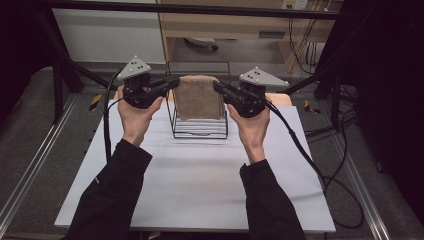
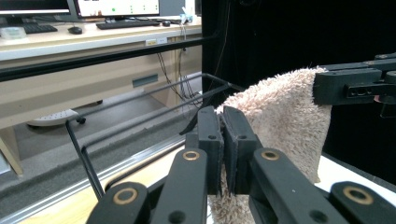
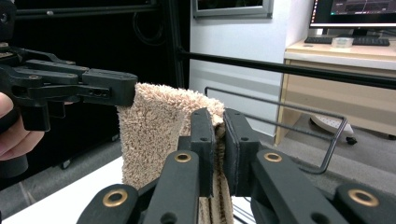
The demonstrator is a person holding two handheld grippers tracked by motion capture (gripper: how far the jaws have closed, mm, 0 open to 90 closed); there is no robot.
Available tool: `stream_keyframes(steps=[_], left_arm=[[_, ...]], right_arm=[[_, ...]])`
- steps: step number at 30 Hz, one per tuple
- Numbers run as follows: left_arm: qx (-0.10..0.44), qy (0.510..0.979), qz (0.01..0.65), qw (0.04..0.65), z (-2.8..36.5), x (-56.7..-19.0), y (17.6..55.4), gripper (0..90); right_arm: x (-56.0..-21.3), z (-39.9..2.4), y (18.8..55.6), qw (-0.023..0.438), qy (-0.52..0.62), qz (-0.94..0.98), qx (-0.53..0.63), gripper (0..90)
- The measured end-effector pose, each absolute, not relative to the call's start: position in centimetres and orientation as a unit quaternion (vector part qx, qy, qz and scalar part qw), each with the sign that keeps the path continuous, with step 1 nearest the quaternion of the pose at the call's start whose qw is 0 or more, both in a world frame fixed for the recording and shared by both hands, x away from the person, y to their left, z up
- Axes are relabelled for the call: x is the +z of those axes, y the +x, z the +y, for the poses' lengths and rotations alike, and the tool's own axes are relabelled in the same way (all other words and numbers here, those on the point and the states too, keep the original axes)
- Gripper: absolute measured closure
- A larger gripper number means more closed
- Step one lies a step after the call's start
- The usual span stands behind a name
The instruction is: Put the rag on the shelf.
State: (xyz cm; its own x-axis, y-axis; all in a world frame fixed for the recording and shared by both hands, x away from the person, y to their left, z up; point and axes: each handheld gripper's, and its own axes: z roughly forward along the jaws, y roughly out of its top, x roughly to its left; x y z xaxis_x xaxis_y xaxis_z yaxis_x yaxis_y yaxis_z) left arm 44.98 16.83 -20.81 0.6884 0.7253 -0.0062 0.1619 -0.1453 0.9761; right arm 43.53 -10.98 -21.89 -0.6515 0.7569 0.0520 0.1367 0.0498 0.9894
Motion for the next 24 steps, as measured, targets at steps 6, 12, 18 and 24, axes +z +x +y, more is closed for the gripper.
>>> stream_keyframes(steps=[6, 12, 18, 24], left_arm=[[0.25, 0.709, 0.308, 0.583, 16.8, -19.8, 45.4, 86.4], [0.251, 0.706, 0.31, 0.586, 16.8, -19.0, 46.0, 86.4], [0.259, 0.704, 0.307, 0.586, 17.0, -18.0, 46.3, 86.4], [0.262, 0.702, 0.309, 0.586, 17.0, -17.1, 46.9, 86.5]], right_arm=[[-20.8, -10.9, 44.0, 0.263, 0.33, 0.673, 0.608, 83.6], [-19.8, -10.7, 44.4, 0.269, 0.329, 0.67, 0.608, 83.6], [-18.9, -10.6, 44.7, 0.274, 0.327, 0.667, 0.61, 83.6], [-18.2, -10.3, 45.4, 0.279, 0.326, 0.666, 0.61, 83.6]])
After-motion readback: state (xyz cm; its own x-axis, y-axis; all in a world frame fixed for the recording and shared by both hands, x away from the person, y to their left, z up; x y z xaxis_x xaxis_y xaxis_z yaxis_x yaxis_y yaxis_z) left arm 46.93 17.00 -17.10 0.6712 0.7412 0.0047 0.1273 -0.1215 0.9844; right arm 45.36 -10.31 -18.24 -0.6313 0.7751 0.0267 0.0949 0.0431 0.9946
